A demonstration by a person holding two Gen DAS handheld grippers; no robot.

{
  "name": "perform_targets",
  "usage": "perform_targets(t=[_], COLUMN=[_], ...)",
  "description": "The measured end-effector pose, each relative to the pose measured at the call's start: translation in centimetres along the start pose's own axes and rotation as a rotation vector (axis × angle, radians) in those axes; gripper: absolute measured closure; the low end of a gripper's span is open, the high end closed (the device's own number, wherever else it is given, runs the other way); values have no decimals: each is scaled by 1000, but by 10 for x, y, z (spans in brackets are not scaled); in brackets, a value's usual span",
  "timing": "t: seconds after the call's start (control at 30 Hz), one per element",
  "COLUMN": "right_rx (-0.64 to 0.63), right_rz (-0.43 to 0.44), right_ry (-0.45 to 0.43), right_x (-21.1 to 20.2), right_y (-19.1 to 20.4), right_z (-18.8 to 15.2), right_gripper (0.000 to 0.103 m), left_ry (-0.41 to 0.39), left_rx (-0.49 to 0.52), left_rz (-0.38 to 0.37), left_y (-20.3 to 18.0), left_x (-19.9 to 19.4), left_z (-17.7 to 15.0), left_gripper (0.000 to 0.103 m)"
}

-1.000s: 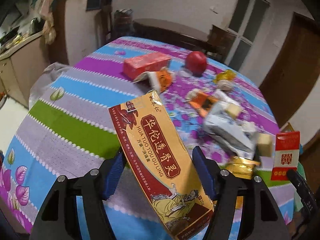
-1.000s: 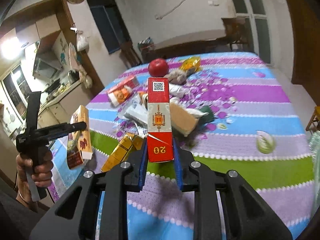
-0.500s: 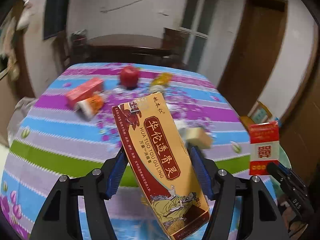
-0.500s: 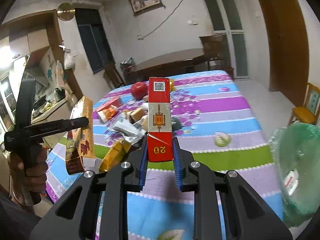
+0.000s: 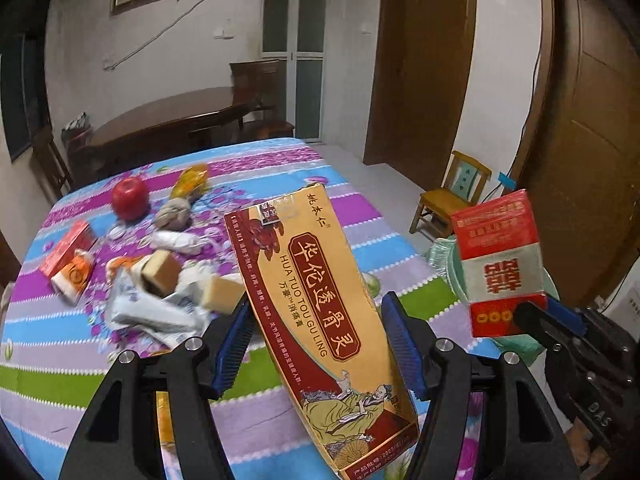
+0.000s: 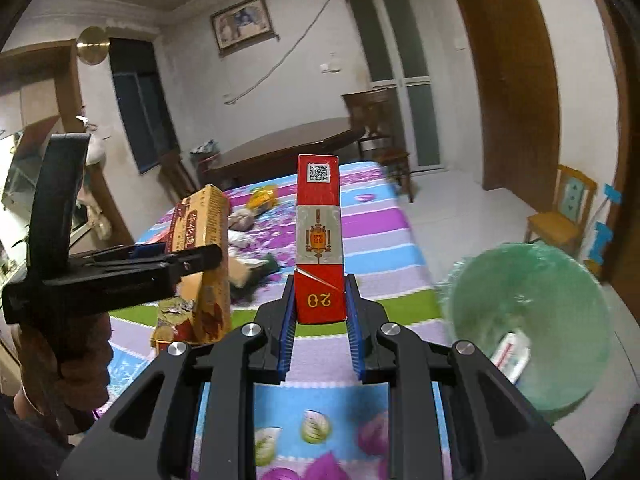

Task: Collect trash
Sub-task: 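Carry both boxes to the green basin and release them inside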

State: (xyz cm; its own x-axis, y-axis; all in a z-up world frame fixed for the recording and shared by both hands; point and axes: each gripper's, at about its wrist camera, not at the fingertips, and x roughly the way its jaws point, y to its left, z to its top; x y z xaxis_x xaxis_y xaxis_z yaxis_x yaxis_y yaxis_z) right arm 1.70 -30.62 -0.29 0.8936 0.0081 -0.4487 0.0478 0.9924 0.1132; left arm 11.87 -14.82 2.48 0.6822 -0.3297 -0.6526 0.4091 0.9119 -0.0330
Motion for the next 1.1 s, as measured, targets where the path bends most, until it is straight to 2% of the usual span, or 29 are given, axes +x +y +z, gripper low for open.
perform_targets(t=[0.13,0.3,0.4,0.63,0.73,0.93,1.1], right_rx=[23,30,31,30,16,-17,-33], right_rz=[-24,-39,-39,-31,-37,-114,-239], right_ry=[-9,-23,-33,-22,-23,-47,-54], right_x=[-5,-5,-7,-2,-2,-20,-43], right_y=[-13,-20,-22,-25,-24,-32,-60], right_z=[-4,-3,-2,-4,-1,15,29], right_gripper=[81,81,81,81,81,81,81], left_ry=[-3,17,-6,-7,-3,-15,-18], left_rx=[1,-36,-11,-55,-70,-17,79], left_rz=[-16,-100,-66,-124,-118,-124,-186], left_y=[4,27,34,74,84,61,4], left_x=[-3,-7,-12,-24,-25,-23,-8], left_z=[3,14,20,18,17,30,52], left_gripper=[38,38,38,38,38,38,38])
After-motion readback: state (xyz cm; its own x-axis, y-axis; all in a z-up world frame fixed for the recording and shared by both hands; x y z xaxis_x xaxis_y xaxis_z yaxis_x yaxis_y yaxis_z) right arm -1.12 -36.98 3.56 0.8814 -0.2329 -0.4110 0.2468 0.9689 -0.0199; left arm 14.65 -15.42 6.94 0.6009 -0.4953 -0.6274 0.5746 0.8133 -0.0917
